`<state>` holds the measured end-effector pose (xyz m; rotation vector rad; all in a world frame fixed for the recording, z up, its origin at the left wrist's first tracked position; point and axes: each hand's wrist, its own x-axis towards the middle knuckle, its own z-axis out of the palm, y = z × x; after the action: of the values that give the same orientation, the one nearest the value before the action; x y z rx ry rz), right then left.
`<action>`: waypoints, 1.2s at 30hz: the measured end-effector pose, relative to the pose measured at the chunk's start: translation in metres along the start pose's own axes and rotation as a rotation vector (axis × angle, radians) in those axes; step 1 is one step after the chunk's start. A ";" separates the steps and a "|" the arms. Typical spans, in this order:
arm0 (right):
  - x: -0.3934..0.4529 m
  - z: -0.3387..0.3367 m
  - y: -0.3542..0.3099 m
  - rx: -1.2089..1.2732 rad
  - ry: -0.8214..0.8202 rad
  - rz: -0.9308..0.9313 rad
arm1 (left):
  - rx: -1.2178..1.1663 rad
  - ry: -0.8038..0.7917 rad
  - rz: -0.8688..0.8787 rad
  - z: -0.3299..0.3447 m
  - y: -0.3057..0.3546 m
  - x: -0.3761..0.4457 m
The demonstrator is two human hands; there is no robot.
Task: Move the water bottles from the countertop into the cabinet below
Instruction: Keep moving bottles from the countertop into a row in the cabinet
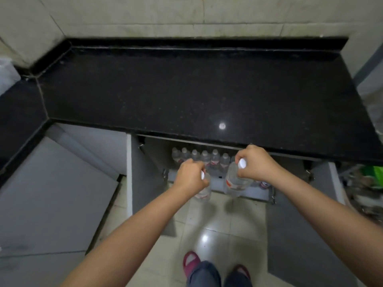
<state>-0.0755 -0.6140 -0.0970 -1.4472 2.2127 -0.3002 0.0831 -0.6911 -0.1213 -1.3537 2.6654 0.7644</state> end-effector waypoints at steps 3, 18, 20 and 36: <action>0.010 0.024 0.034 0.002 -0.053 0.091 | -0.029 -0.066 -0.058 0.049 0.007 0.019; 0.129 0.284 0.215 0.308 0.122 0.481 | 0.010 -0.079 0.014 0.298 -0.081 0.171; 0.150 0.316 0.236 0.263 0.085 0.442 | 0.026 -0.057 0.037 0.331 -0.095 0.194; 0.227 0.375 0.286 -0.066 0.172 0.249 | 0.098 0.097 0.256 0.410 -0.144 0.287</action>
<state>-0.1914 -0.6718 -0.6039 -1.1986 2.5323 -0.2776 -0.0514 -0.7901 -0.6143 -1.0665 2.9479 0.5910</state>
